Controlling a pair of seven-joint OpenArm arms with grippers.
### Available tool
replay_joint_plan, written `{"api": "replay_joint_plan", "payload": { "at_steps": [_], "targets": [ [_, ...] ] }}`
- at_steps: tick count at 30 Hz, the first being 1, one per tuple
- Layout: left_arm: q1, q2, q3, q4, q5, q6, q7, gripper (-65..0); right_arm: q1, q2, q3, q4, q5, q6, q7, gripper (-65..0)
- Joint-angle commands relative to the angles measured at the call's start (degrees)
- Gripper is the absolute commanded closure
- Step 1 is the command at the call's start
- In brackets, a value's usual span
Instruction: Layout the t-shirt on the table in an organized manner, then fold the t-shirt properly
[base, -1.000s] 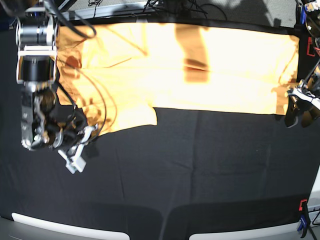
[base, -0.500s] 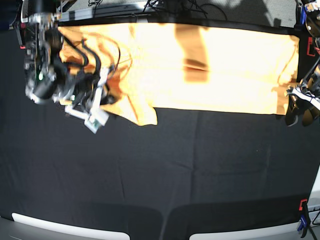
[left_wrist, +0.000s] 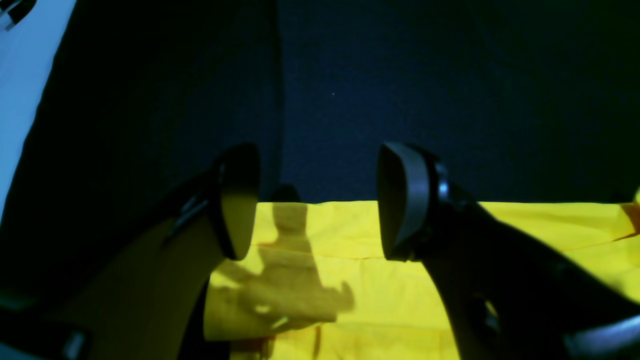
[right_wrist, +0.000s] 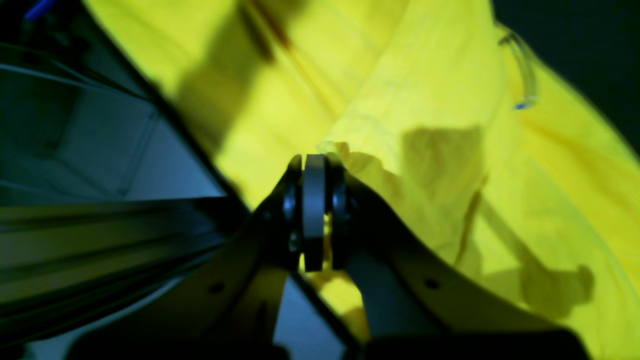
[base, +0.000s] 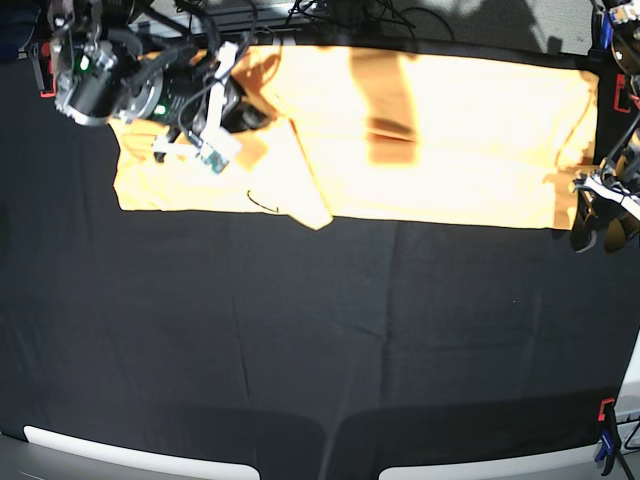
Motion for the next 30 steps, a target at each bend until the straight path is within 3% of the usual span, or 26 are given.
{"api": "replay_joint_plan", "payload": {
  "at_steps": [1, 9, 14, 18, 20, 24, 28, 30],
  "targets": [
    [-0.5, -1.1, -0.3, 1.2, -0.9, 0.0, -1.5, -34.1, -0.2, 0.4, 0.2, 1.2, 1.9, 0.3, 1.2, 0.0],
    [-0.5, -1.1, -0.3, 1.2, -0.9, 0.0, -1.5, -34.1, -0.9, 0.4, 0.2, 1.1, 2.5, 0.3, 1.2, 0.0],
    [-0.5, -1.1, -0.3, 1.1, -0.9, 0.0, -1.5, -34.1, -0.9, 0.4, 0.2, 1.1, 8.4, 0.3, 1.2, -0.9],
    [-0.5, -1.1, -0.3, 1.1, -0.9, 0.0, -1.5, -34.2, -0.7, 0.5, 0.2, 1.1, 13.9, 0.3, 1.2, -22.0],
    [-0.5, -1.1, -0.3, 1.2, -0.9, 0.0, -1.2, -34.2, -0.7, 0.5, 0.3, 1.1, 15.3, 0.3, 1.2, -27.2],
    [-0.4, -1.1, -0.3, 1.1, -0.9, 0.0, 1.3, -34.2, 1.0, 0.5, 0.3, 1.1, 14.8, 0.3, 1.2, -28.1],
    [1.0, -1.1, -0.3, 1.1, 0.3, 0.3, 3.4, -34.2, 4.2, 0.5, 0.3, 1.1, 8.7, 0.3, 1.2, -28.1],
    [2.3, -1.1, -0.3, 0.8, 3.2, 4.2, 2.0, -34.2, 5.2, 0.5, 0.4, 1.1, 5.9, 0.3, 1.2, -28.1]
  ]
}}
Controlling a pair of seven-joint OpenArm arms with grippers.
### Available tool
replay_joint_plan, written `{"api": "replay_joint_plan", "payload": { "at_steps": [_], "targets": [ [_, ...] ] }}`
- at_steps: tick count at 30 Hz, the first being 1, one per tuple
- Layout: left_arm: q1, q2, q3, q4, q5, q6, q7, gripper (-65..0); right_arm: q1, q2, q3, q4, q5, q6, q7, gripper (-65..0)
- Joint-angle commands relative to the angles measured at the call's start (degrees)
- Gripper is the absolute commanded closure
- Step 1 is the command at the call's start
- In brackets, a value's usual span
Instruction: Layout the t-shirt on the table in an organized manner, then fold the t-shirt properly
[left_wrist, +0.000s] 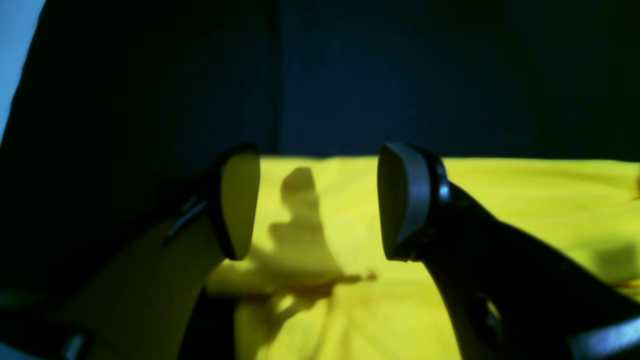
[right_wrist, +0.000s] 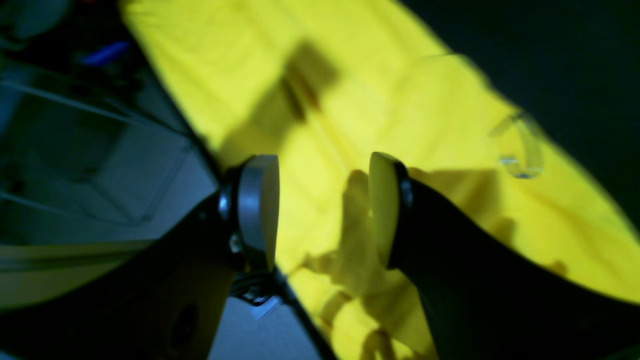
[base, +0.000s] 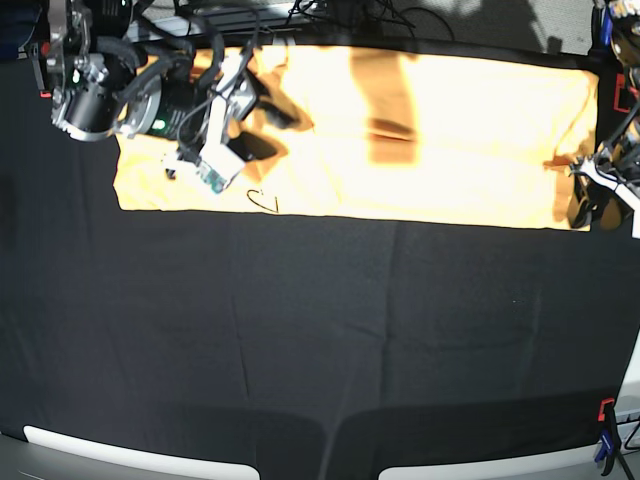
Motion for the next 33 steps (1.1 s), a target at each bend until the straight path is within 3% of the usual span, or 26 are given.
{"api": "replay_joint_plan", "payload": {
  "at_steps": [1, 3, 14, 18, 24, 28, 33],
  "targets": [
    [0.1, -1.1, -0.3, 0.2, 0.7, 1.9, -3.0, -34.2, 0.4, 0.5, 0.4, 1.1, 0.0, 0.3, 1.2, -28.1],
    [0.7, -1.1, -0.3, -1.9, 2.0, 4.5, -4.4, -34.2, 0.3, 0.5, 0.9, 1.1, -0.2, 0.3, 1.2, -28.1],
    [0.3, -1.1, -0.3, -16.0, -0.8, 4.1, -5.1, -34.2, 0.3, 0.5, 8.0, 1.1, -0.1, 0.3, 1.2, -28.1],
    [0.3, -1.1, -0.3, -17.7, -2.9, 0.4, -5.6, -34.1, 0.3, 0.5, 11.0, 1.1, -0.1, 0.3, 1.2, -28.1],
    [0.5, -1.1, -0.3, -17.7, -12.9, -8.3, 2.3, -31.9, 0.3, 0.5, 14.2, 1.1, -0.1, 0.3, 1.2, -28.1],
    [0.5, -1.1, -0.3, -17.7, -16.3, -9.5, 3.9, -26.2, 0.3, 0.5, 15.1, 1.1, -0.1, 0.3, 1.3, -28.1],
    [0.5, -1.1, -0.4, -17.7, -16.2, -9.5, 0.4, -15.2, 0.3, 0.5, 15.2, 1.1, -0.1, 0.3, 1.3, -28.1]
  ]
}}
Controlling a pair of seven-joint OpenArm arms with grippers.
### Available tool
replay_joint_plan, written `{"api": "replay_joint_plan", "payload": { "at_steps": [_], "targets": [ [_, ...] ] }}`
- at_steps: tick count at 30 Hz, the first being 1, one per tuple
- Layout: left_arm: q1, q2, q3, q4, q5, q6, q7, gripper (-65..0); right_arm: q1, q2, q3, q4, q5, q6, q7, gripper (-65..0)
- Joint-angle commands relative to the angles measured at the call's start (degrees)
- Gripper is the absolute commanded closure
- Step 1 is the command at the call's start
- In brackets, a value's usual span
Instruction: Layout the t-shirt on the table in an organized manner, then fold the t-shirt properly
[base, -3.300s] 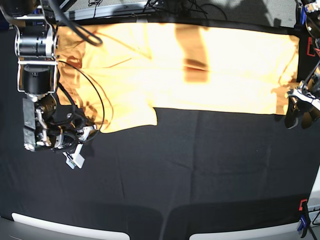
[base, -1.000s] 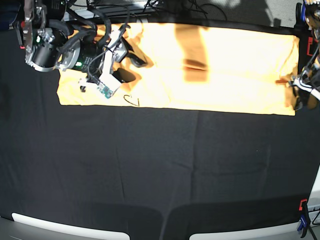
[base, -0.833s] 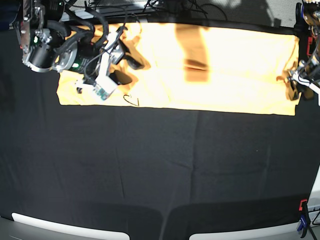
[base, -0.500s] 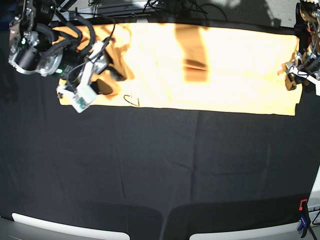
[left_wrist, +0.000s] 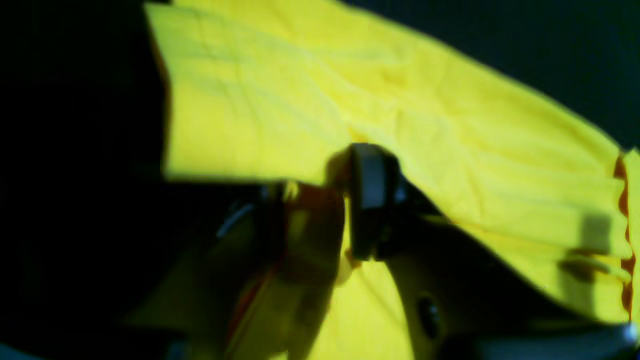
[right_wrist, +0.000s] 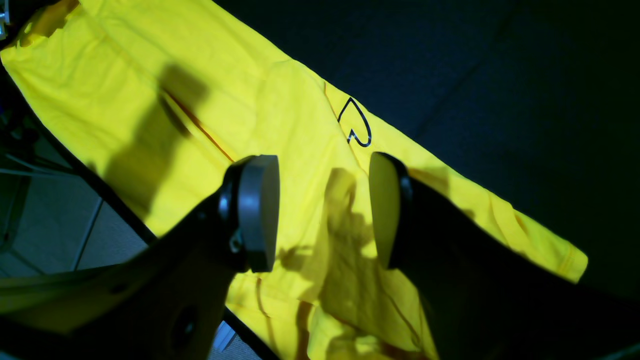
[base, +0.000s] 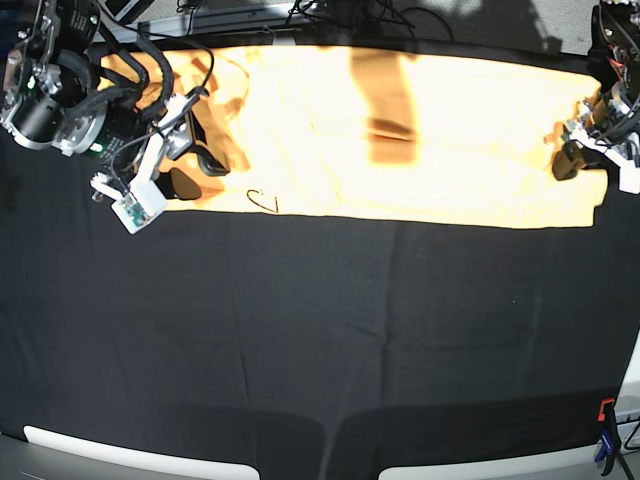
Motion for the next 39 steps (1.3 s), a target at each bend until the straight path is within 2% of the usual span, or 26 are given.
{"api": "replay_joint_plan", "payload": {
  "at_steps": [1, 3, 5, 6, 10, 12, 15, 17, 22, 25, 29, 31, 34, 37, 39],
  "targets": [
    [-0.2, -1.1, -0.3, 0.8, -1.2, -0.5, -1.9, -10.9, 0.4, 0.7, 0.4, 1.1, 0.9, 0.3, 1.3, -28.1],
    [-0.2, -1.1, -0.3, 0.8, -0.4, -0.4, -2.4, 0.0, 0.4, 0.7, 0.4, 1.1, 0.9, 0.3, 1.3, -28.1],
    [-0.2, -1.1, -0.3, 0.8, 2.1, -0.3, -2.4, 0.0, 0.4, 0.7, 0.4, 1.1, 0.9, 0.3, 1.4, -28.1],
    [-0.2, -1.1, -0.4, 0.8, 3.3, 0.9, -2.7, 0.0, 0.4, 0.7, 0.4, 1.1, 0.9, 0.3, 1.4, -28.1],
    [-0.2, -1.2, -0.5, 0.8, 10.6, 11.8, -7.4, 0.0, 0.4, 0.7, 0.4, 1.1, 2.3, 0.3, 1.3, -28.1],
    [-0.3, -1.2, -0.5, 0.8, 12.6, 13.8, -7.5, 0.0, 0.4, 0.6, 0.4, 1.1, 2.6, 0.3, 1.4, -28.1],
    [-0.3, -1.1, -0.4, 1.6, 11.7, 13.8, -5.1, 0.0, 0.4, 0.7, 0.4, 1.1, 2.5, 0.3, 2.1, -28.1],
    [0.0, -1.1, -0.4, 4.0, 9.0, 13.8, -2.4, 0.0, 0.5, 0.7, 0.4, 1.1, 1.9, 0.3, 2.4, -28.1],
    [2.5, 0.0, -0.4, 16.0, 5.4, 13.8, 0.3, 0.0, 0.4, 0.7, 0.4, 1.0, -3.0, 0.3, 3.6, -28.1],
    [4.5, 3.9, -0.3, 24.2, 4.7, 13.8, 2.7, 0.0, 0.5, 0.7, 0.4, 0.9, -6.1, 0.3, 5.9, -28.1],
    [6.6, 12.0, 0.6, 30.8, -0.4, 13.7, 6.3, 0.0, 0.5, 0.7, 0.4, 0.0, -10.1, 0.3, 9.1, -28.1],
    [7.0, 14.9, 3.1, 32.1, -0.8, 13.5, 7.5, 0.0, 1.1, 0.6, 0.4, -0.5, -13.6, 0.3, 10.0, -28.1],
    [7.0, 16.0, 9.6, 32.5, -0.7, 13.4, 8.5, 0.0, 4.2, 0.7, 0.5, -2.2, -20.4, 0.3, 10.1, -28.1],
    [6.8, 16.0, 16.9, 32.5, 0.8, 13.4, 8.6, 0.0, 8.0, 0.7, 1.1, -5.2, -25.3, -3.6, 10.7, -28.1],
    [6.8, 16.0, 21.2, 32.5, 2.4, 13.4, 8.6, 0.0, 10.1, 0.8, 1.9, -7.8, -26.6, -4.4, 10.9, -28.1]
  ]
}}
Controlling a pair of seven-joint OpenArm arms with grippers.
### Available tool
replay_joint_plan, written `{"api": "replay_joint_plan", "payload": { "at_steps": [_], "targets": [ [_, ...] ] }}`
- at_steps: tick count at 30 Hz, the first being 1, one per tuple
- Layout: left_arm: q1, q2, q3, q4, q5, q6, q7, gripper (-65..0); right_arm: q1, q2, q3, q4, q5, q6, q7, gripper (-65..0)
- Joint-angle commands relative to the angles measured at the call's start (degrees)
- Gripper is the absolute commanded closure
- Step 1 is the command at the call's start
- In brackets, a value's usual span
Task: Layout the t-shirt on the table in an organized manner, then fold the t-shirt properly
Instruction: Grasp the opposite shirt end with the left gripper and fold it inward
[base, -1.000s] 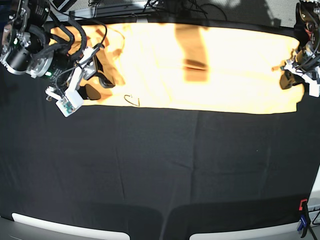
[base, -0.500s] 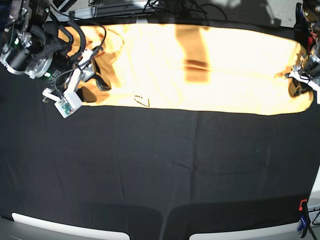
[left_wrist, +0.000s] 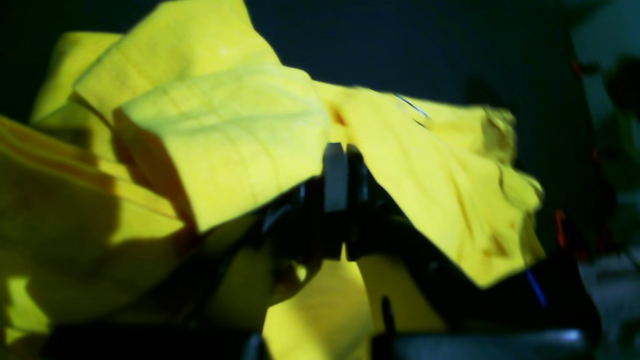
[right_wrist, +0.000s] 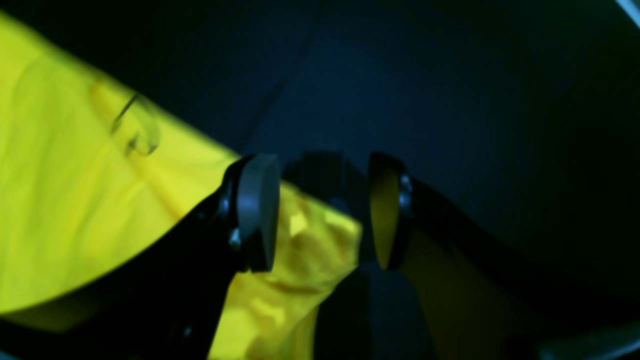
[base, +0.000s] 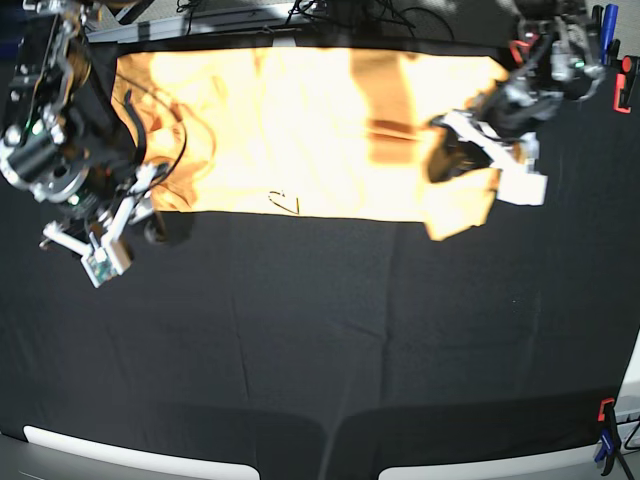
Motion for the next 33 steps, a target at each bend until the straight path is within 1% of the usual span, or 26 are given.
{"api": "replay_joint_plan", "payload": {
  "at_steps": [1, 3, 4, 7, 10, 12, 15, 17, 20, 21, 22, 24, 25, 26, 29, 30, 33],
  "targets": [
    [-0.3, -0.2, 1.7, 1.2, 0.0, -0.5, -1.0, 0.0, 1.3, 0.9, 1.0, -0.4, 0.0, -0.2, 0.9, -28.1],
    [-0.3, -0.2, 5.4, 1.2, 1.5, -0.2, -1.1, 0.0, 2.5, 1.4, 2.1, -2.8, 0.0, -0.2, 0.9, -28.1],
    [-0.3, -0.2, 7.1, 1.2, 2.1, 0.5, -1.4, 0.0, 2.9, 1.8, 2.6, -3.8, 0.0, -0.2, 0.9, -28.1],
    [-0.6, -0.2, 12.0, 1.2, 5.3, 3.4, -3.4, 0.0, 3.3, 3.3, 3.8, -6.0, 0.5, -0.2, 0.9, -28.1],
    [-0.9, -0.2, 16.2, 1.2, 9.2, 6.2, -7.2, 0.0, 3.3, 4.2, 4.7, -6.4, 0.5, -0.2, 0.8, -28.1],
    [-1.4, -0.2, 18.6, 1.2, 11.6, 8.7, -9.2, 0.0, 3.3, 4.5, 4.7, -6.4, 0.5, -0.2, 0.9, -28.1],
    [-2.6, -0.1, 21.8, 1.1, 14.4, 11.8, -9.1, 0.0, 3.3, 4.6, 4.7, -6.4, 0.8, -0.2, 0.9, -28.1],
    [-3.2, -0.2, 23.5, 1.1, 15.9, 12.3, -8.9, 0.0, 3.3, 4.6, 4.7, -6.4, 0.9, -0.2, 0.9, -28.1],
    [-3.4, -0.1, 25.9, 1.1, 16.6, 12.3, -9.0, 0.0, 3.3, 4.6, 4.7, -6.4, 0.9, -0.2, 0.9, -28.1],
    [-3.3, -0.1, 26.8, 1.1, 16.5, 12.2, -9.0, -1.4, 3.3, 4.6, 4.7, -6.4, 0.9, -0.2, 0.9, -28.1],
    [-3.3, -0.1, 27.7, 1.1, 16.5, 12.0, -9.0, -9.5, 3.3, 4.6, 4.7, -6.4, 0.9, -0.2, 0.9, -28.1],
    [-3.4, -0.1, 29.4, 1.1, 16.3, 9.3, -9.5, -25.6, 3.3, 4.6, 4.7, -6.4, 0.9, -0.2, 0.9, -28.1],
    [-3.5, -0.1, 30.4, 1.1, 16.3, 7.1, -10.2, -31.3, 3.3, 4.6, 4.7, -6.4, 0.9, -0.2, 0.9, -28.1],
    [-3.7, -0.1, 31.5, 1.1, 15.8, 4.9, -10.7, -34.2, 3.3, 4.6, 4.7, -6.4, 0.9, -0.2, 0.9, -28.1],
    [-5.1, -0.2, 33.8, 1.7, 12.4, -3.7, -10.8, -34.6, 3.3, 4.6, 4.7, -6.4, 0.9, -0.2, 0.9, -28.1],
    [-5.5, -0.2, 33.9, 2.5, 12.4, -4.9, -10.5, -34.6, 3.3, 4.6, 4.7, -6.4, 0.9, -0.2, 0.9, -28.1],
    [-5.4, -0.2, 32.2, 6.8, 16.0, -4.7, -9.2, -34.6, 3.3, 4.6, 4.7, -6.4, 0.9, -0.2, 0.9, -28.1]
  ]
}}
